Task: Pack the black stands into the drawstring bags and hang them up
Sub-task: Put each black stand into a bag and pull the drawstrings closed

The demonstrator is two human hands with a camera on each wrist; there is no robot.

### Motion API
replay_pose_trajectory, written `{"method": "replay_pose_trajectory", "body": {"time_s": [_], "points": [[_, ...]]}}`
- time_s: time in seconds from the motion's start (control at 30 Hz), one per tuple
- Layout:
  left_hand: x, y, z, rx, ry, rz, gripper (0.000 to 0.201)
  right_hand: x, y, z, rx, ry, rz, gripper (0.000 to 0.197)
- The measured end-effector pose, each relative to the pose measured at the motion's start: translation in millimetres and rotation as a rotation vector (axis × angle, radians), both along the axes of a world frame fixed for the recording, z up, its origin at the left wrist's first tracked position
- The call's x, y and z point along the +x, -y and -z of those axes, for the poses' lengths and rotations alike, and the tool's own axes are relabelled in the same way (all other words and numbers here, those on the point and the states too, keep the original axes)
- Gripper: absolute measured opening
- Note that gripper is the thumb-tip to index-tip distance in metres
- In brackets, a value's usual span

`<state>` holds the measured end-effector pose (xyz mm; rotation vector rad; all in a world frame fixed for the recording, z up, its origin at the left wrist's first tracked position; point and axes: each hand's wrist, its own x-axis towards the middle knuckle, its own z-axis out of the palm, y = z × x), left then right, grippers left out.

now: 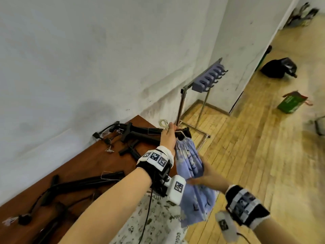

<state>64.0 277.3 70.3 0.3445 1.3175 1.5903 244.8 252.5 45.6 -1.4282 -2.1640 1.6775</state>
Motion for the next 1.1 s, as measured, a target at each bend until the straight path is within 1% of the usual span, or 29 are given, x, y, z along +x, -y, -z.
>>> {"method": "replay_pose_trajectory", "body": {"time_s": [0.03, 0.07, 0.1, 0.13, 0.17, 0.2, 0.27, 0.33, 0.4, 0.47, 0.57, 0.6, 0.67, 0.7, 0.73, 0.77, 0.87, 0.97, 1.1], "points": [[1.3, -11.6, 13.2, -0.022, 0.036, -0.027, 0.034, -0.3, -11.6, 15.7, 0.032, 0.010, 0.045, 0.111], [1.7, -18.9, 25.7, -0.054, 0.072, -0.037, 0.033, -0.4, -21.7, 32.2, 0.063, 0.029, 0.083, 0.088], [1.9, -26.9, 37.6, -0.084, 0.120, -0.043, 0.033, -1.3, -32.2, 43.9, 0.085, 0.057, 0.092, 0.056], [1.9, -37.0, 48.4, -0.107, 0.165, -0.055, 0.033, -1.8, -47.2, 56.6, 0.097, 0.084, 0.080, 0.031], [-0.5, -44.2, 58.7, -0.137, 0.179, -0.060, 0.033, -3.1, -58.1, 68.0, 0.089, 0.106, 0.056, 0.021], [-3.4, -52.8, 70.6, -0.173, 0.172, -0.073, 0.034, -4.3, -73.2, 78.7, 0.068, 0.133, 0.009, 0.020], [-15.5, -60.9, 90.3, -0.254, 0.121, -0.060, 0.037, -6.2, -96.1, 94.8, 0.046, 0.202, -0.094, 0.035], [-30.9, -66.3, 107.6, -0.346, 0.029, 0.012, 0.040, -7.2, -119.0, 112.9, 0.036, 0.268, -0.200, 0.042], [-47.5, -63.2, 122.5, -0.456, -0.017, 0.097, 0.036, -8.2, -135.9, 131.4, 0.025, 0.369, -0.299, 0.044], [-65.2, -53.1, 135.5, -0.554, -0.015, 0.130, 0.026, -12.3, -147.5, 148.5, 0.017, 0.480, -0.373, 0.045], [-92.1, -34.3, 149.1, -0.649, -0.048, 0.106, 0.039, -23.7, -158.4, 167.7, -0.017, 0.599, -0.457, 0.042], [-100.5, -26.9, 152.8, -0.678, -0.059, 0.068, 0.038, -28.3, -160.7, 170.1, -0.035, 0.615, -0.477, 0.040], [-116.7, -8.3, 159.9, -0.732, -0.059, -0.006, 0.022, -38.5, -164.9, 175.6, -0.023, 0.636, -0.517, 0.039], [-123.7, 2.0, 162.5, -0.759, -0.055, -0.037, 0.012, -44.3, -166.2, 177.7, 0.012, 0.643, -0.542, 0.037], [-128.4, 12.2, 165.0, -0.786, -0.066, -0.051, 0.006, -48.2, -166.2, 178.9, 0.053, 0.649, -0.558, 0.033], [-133.5, 23.5, 168.5, -0.816, -0.078, -0.053, 0.008, -51.7, -166.0, 180.9, 0.097, 0.637, -0.569, 0.031], [-147.6, 60.4, 177.4, -0.887, -0.083, -0.006, 0.011, -66.0, -164.9, 188.4, 0.236, 0.524, -0.563, 0.056], [-155.3, 86.5, 185.0, -0.852, -0.050, 0.033, 0.017, -88.2, -162.6, 191.2, 0.379, 0.408, -0.600, 0.067], [-156.8, 106.0, 184.4, -0.798, -0.068, -0.005, 0.017, -112.1, -145.1, 184.1, 0.643, 0.438, -0.707, 0.091]]}}
